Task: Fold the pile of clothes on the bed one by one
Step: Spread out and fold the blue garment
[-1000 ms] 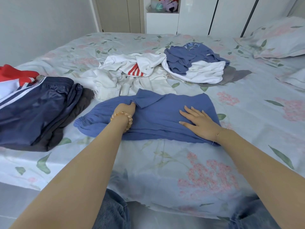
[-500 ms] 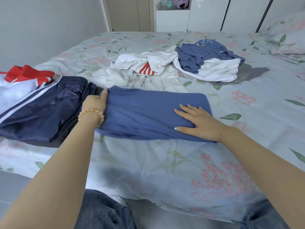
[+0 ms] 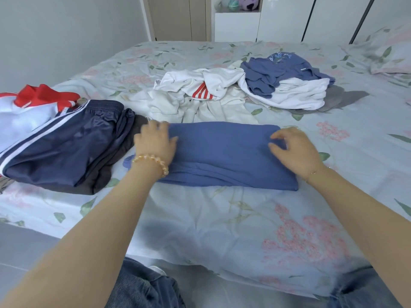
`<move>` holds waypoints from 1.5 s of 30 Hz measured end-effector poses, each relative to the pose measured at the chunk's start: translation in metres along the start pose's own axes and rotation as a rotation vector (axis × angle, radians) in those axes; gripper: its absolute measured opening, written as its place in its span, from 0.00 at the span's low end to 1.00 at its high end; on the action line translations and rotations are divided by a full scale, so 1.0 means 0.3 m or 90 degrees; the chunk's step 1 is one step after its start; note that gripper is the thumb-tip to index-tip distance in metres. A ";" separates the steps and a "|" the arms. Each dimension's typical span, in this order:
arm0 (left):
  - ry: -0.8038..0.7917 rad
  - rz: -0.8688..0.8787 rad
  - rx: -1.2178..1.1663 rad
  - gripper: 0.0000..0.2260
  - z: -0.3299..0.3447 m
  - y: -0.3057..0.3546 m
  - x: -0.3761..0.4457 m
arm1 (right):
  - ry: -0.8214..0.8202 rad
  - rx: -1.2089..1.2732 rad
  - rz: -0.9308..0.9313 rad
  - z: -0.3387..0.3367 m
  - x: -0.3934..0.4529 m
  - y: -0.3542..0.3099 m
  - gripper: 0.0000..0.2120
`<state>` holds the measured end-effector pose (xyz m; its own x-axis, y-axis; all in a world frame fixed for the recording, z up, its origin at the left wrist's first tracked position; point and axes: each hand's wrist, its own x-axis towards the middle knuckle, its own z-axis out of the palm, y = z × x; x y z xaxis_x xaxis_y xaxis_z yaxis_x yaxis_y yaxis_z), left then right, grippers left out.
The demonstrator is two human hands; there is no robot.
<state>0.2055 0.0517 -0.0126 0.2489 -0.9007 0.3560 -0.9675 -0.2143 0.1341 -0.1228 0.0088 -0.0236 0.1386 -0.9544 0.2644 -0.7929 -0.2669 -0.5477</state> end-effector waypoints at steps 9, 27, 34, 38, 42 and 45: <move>-0.321 0.330 0.051 0.25 0.145 0.308 -0.221 | -0.259 0.364 0.374 -0.074 0.001 0.029 0.13; -0.166 -0.272 -0.611 0.08 -0.130 -0.280 -0.077 | -0.396 0.704 0.208 0.109 0.153 -0.664 0.03; -0.280 -0.460 -0.703 0.20 -0.081 -0.335 -0.038 | -0.521 0.507 0.198 0.403 0.133 -0.854 0.43; -0.277 -0.303 -0.517 0.17 -0.020 -0.324 -0.055 | -0.336 0.539 0.168 0.365 0.153 -0.749 0.27; -0.207 -0.203 -0.261 0.18 0.004 -0.282 -0.073 | -0.131 0.363 0.097 0.292 0.126 -0.563 0.15; -0.168 -0.208 -0.273 0.12 -0.024 -0.265 -0.047 | -0.144 0.240 -0.079 0.289 0.054 -0.466 0.21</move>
<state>0.2792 0.0841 -0.0217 0.4573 -0.8893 -0.0010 -0.7248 -0.3733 0.5791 0.0419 0.0190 -0.0116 0.3784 -0.9059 0.1900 -0.4966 -0.3720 -0.7842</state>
